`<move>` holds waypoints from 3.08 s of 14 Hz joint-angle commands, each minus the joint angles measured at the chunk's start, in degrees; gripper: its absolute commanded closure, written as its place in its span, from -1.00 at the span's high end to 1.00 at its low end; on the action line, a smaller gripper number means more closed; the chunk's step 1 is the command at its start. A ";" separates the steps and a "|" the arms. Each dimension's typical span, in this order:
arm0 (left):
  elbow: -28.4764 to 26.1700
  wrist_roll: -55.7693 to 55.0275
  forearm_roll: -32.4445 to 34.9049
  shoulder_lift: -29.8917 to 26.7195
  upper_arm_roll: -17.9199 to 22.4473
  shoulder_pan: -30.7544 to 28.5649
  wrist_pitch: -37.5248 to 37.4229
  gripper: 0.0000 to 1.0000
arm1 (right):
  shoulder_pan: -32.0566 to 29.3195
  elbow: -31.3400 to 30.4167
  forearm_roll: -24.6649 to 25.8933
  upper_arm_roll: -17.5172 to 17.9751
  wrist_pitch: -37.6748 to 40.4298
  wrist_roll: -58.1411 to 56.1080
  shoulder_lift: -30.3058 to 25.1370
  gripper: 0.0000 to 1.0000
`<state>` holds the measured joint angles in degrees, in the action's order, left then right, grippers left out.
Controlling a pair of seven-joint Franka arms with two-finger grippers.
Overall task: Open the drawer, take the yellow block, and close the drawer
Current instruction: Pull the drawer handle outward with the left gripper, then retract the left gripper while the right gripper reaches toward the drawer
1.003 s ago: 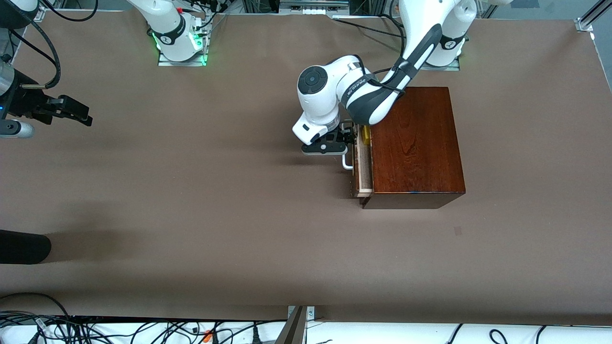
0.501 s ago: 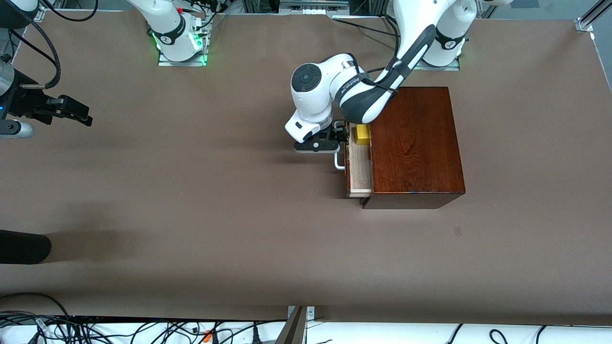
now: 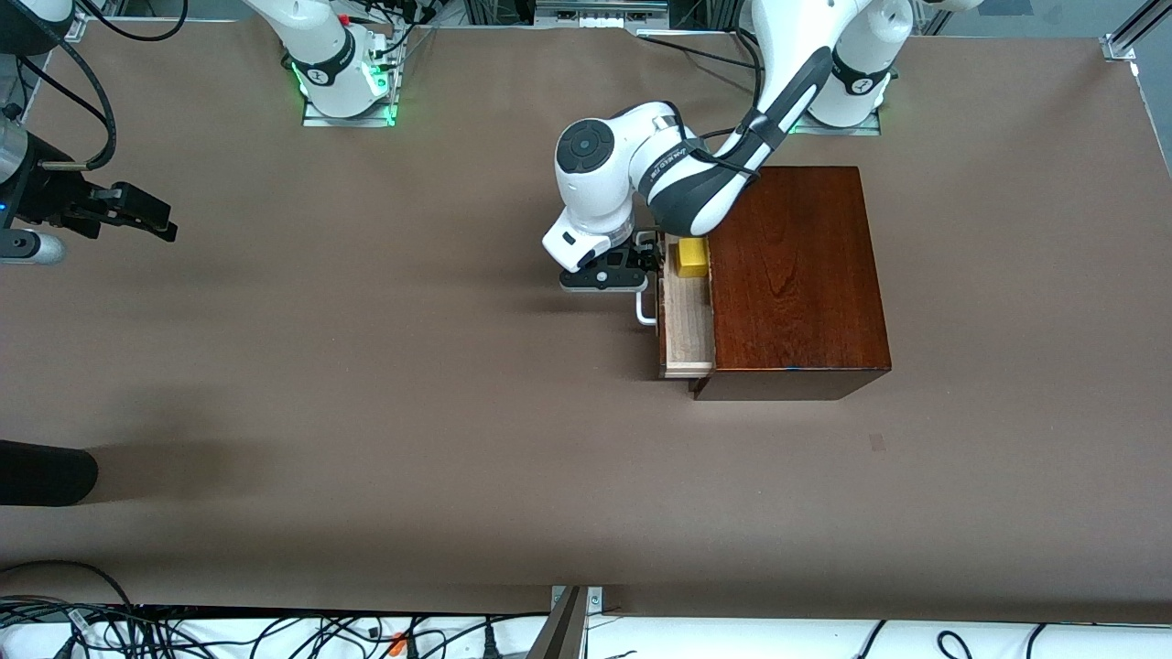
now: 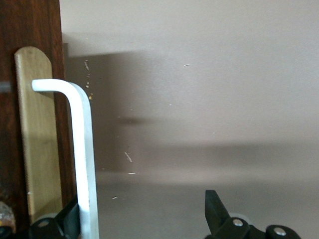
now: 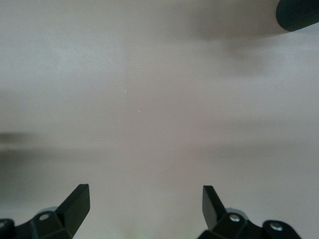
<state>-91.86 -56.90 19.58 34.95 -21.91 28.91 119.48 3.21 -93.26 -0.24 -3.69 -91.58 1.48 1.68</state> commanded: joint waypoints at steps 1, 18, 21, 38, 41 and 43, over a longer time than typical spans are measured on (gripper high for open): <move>3.71 -0.23 -1.65 3.01 -0.33 1.85 2.42 1.00 | -0.13 0.09 0.15 0.35 0.44 0.19 -0.36 1.00; 7.48 1.87 -1.65 -6.55 -0.50 1.60 -17.41 1.00 | -0.05 0.09 0.07 0.35 0.18 0.10 -0.28 1.00; 9.94 8.01 -2.00 -11.12 -0.15 -1.73 -26.90 1.00 | 0.04 0.09 0.07 0.78 0.44 0.19 -0.45 1.00; 6.89 60.33 -17.55 -29.22 9.40 -35.43 -37.40 1.00 | 21.55 8.70 -2.75 20.74 -6.84 99.52 9.99 1.00; 0.04 60.42 -20.28 -35.11 17.41 -31.73 -30.65 1.00 | 27.35 11.24 -2.75 20.74 -12.99 116.06 15.17 1.00; -3.57 60.42 -20.11 -37.75 17.87 -31.54 -25.02 1.00 | 31.14 15.89 -1.70 20.56 -15.55 126.18 20.35 1.00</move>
<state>-88.37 2.66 0.64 2.53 -5.64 -3.94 88.85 31.09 -84.22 -3.35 17.42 -106.40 118.72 16.14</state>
